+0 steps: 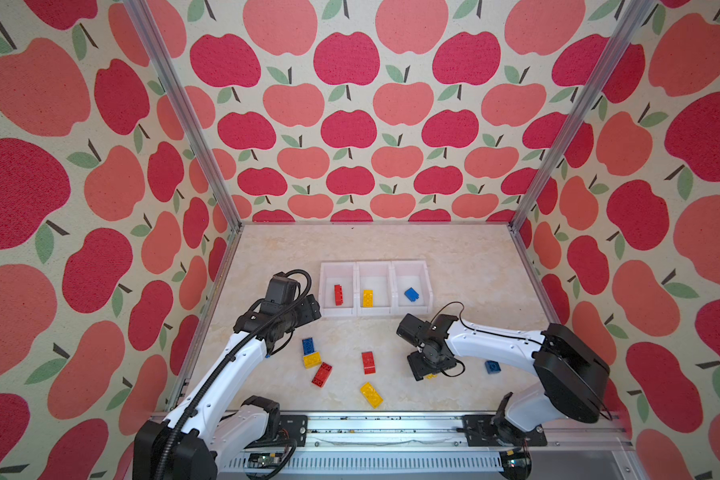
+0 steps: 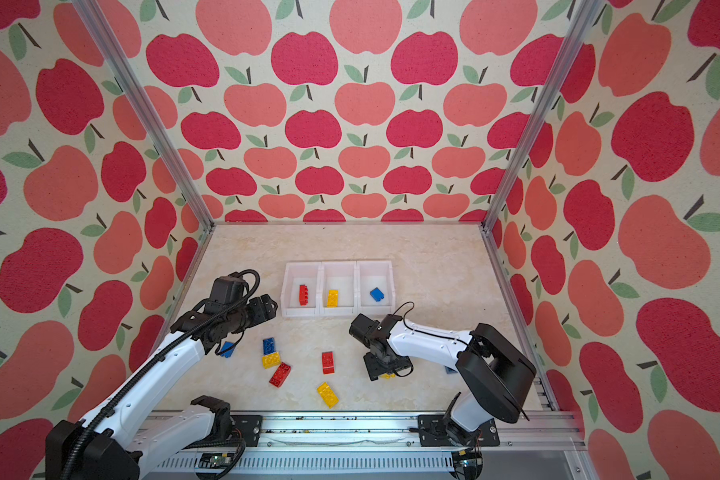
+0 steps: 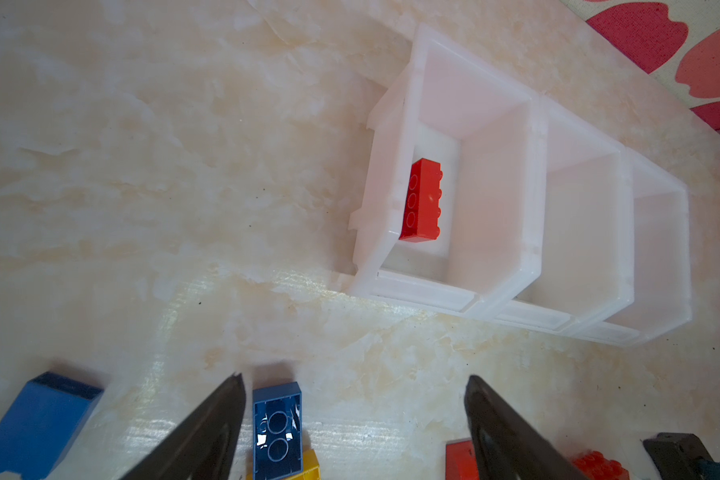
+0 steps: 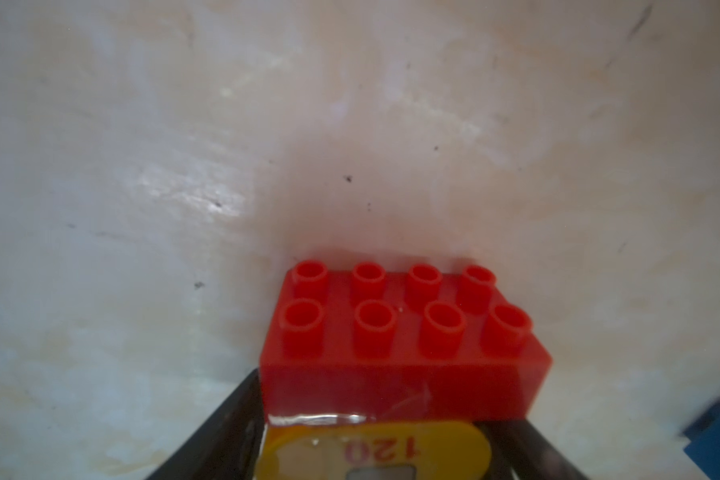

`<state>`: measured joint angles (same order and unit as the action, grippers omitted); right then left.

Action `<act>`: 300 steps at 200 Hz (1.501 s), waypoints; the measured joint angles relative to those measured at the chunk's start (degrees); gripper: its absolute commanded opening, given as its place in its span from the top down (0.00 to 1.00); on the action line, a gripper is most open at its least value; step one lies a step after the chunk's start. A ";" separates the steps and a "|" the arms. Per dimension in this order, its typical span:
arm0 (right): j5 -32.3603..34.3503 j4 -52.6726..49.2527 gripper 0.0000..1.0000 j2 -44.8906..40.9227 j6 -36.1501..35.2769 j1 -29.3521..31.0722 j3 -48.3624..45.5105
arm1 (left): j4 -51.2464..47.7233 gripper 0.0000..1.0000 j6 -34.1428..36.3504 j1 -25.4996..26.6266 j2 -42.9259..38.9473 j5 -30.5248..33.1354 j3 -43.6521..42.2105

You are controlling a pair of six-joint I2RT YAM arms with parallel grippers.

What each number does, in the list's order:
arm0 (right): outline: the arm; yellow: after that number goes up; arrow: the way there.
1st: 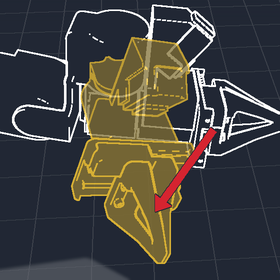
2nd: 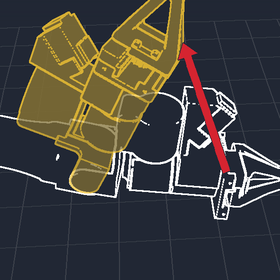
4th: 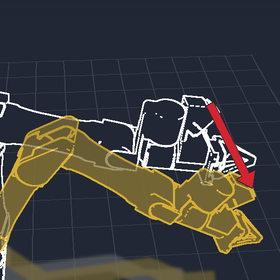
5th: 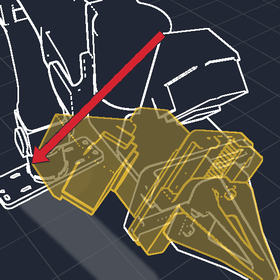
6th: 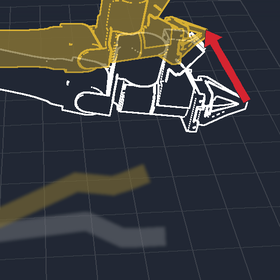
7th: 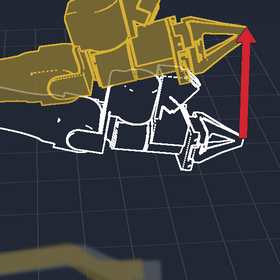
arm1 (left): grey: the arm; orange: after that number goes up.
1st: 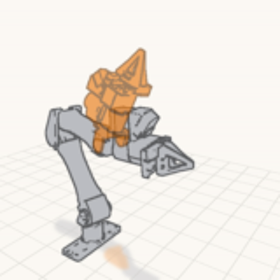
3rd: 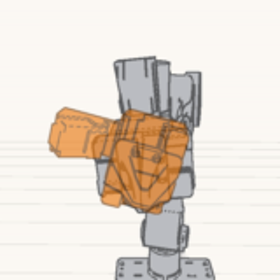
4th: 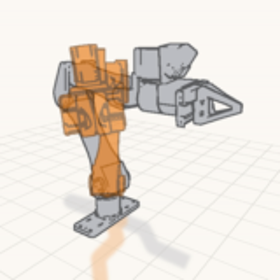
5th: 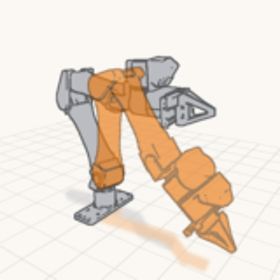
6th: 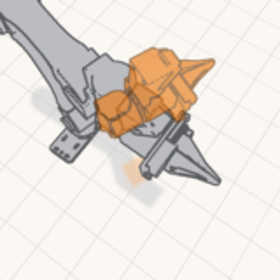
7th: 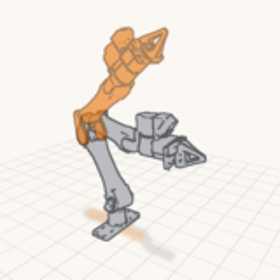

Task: Sort the legos into containers by color
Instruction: 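Grasp the yellow round '120' piece with the right gripper, then carry the yellow '120' piece into the middle compartment and release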

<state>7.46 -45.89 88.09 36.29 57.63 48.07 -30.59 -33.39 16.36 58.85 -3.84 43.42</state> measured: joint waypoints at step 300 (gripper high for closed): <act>0.15 -9.05 0.42 20.98 -7.21 -7.21 48.68 | -0.22 0.14 -0.22 0.00 -3.56 0.02 -1.99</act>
<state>7.62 -54.94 109.08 29.08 50.41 96.75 -30.81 -33.61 16.36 55.29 -3.81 41.43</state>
